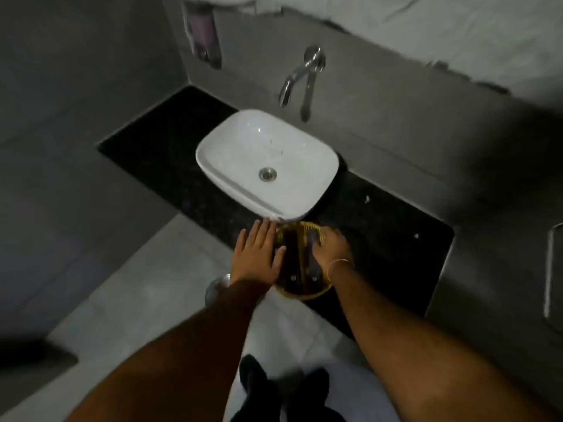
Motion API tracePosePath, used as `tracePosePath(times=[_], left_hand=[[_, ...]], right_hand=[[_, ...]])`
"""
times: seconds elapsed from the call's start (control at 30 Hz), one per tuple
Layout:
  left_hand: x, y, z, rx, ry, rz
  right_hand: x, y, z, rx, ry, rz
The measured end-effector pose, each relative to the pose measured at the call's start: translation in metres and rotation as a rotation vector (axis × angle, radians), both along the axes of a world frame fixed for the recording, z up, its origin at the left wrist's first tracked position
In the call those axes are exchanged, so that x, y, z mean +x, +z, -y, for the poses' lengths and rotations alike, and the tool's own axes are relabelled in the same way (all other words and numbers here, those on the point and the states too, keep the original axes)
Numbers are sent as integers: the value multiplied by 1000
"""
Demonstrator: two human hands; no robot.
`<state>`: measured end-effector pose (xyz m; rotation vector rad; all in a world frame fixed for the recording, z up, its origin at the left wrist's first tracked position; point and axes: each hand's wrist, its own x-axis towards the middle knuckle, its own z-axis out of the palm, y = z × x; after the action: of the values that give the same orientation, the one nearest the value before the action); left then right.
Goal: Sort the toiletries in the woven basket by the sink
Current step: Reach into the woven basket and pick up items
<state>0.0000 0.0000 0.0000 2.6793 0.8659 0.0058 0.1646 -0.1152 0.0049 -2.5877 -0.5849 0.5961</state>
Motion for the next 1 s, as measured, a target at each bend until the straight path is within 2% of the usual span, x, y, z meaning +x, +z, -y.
tracePosePath(times=[0.13, 0.37, 0.63, 0.73, 0.83, 0.87, 1.0], left_hand=[[-37, -52, 22, -59, 16, -101], [-55, -81, 31, -61, 7, -56], [-23, -40, 22, -108, 19, 72], [2, -16, 23, -250, 126, 176], [27, 8, 29, -558, 206, 170], [33, 14, 32, -607, 202, 188], [49, 31, 40, -608, 153, 271]], right_hand=[[-30, -52, 8, -92, -97, -38], [-41, -89, 15, -183, -91, -49], [-45, -64, 32, 210, -416, -240], [-57, -48, 60, 311, -331, -262], [-69, -37, 91, 382, -162, -205], [-71, -33, 100, 417, -138, -192], [-69, -19, 122, 493, -113, -143]])
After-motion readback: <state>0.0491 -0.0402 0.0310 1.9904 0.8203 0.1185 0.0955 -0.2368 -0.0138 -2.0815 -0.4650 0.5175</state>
